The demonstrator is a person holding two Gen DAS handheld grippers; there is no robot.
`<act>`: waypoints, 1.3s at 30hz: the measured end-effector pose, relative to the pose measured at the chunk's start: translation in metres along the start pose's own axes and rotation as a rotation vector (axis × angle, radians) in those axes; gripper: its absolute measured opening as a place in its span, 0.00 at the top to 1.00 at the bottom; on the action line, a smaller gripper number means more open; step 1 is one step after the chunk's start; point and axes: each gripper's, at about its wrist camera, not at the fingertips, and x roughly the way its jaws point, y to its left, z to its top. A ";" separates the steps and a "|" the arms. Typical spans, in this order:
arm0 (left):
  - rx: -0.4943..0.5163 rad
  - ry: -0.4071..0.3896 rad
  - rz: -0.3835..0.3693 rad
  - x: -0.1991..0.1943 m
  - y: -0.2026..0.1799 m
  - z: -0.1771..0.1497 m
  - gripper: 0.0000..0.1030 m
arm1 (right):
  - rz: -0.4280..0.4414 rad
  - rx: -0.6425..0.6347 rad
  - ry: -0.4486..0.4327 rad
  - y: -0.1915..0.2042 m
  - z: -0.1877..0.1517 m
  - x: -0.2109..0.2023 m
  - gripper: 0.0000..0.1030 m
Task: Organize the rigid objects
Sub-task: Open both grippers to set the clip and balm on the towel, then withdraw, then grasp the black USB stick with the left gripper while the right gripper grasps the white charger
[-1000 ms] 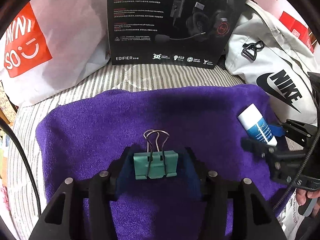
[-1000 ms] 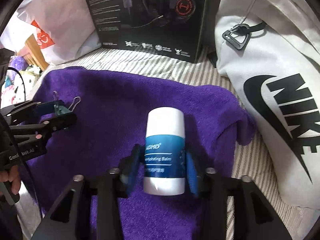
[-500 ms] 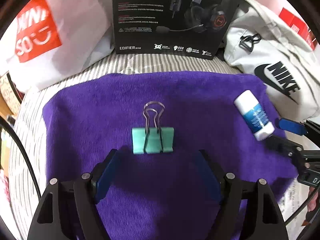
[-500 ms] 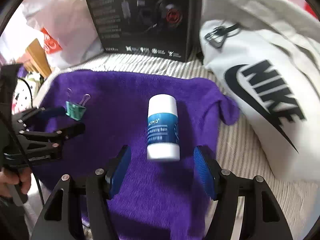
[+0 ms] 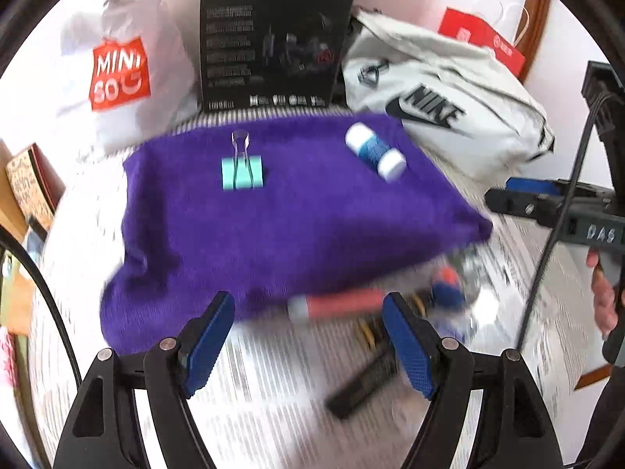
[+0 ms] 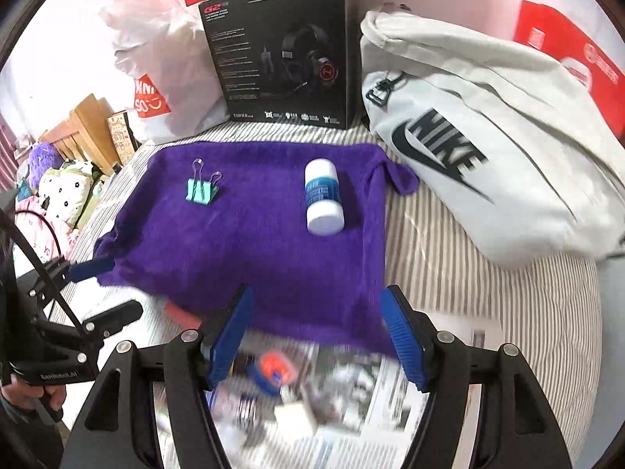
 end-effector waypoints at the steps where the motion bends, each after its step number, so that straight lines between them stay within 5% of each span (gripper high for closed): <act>1: -0.004 0.012 -0.001 0.000 0.000 -0.007 0.25 | 0.001 0.009 0.005 0.000 -0.005 0.000 0.33; 10: 0.165 0.028 0.044 0.010 -0.019 -0.045 0.26 | 0.020 0.106 0.040 -0.007 -0.074 -0.021 0.33; 15: 0.268 0.034 -0.013 0.014 -0.031 -0.048 0.28 | 0.010 0.103 0.049 -0.007 -0.096 -0.032 0.33; 17: 0.282 0.045 -0.069 0.019 -0.037 -0.044 0.31 | -0.007 0.102 0.052 -0.009 -0.103 -0.035 0.33; 24: 0.357 0.072 -0.041 0.030 -0.056 -0.047 0.55 | -0.008 0.132 0.075 -0.018 -0.121 -0.030 0.33; 26: 0.351 0.073 -0.052 0.028 -0.058 -0.050 0.67 | -0.005 0.132 0.078 -0.018 -0.122 -0.025 0.33; 32: 0.256 0.071 -0.021 0.021 -0.045 -0.057 0.76 | 0.015 0.073 0.041 -0.008 -0.106 -0.001 0.33; 39: 0.125 0.061 0.023 0.008 -0.005 -0.071 0.76 | -0.007 -0.008 0.068 0.004 -0.094 0.031 0.34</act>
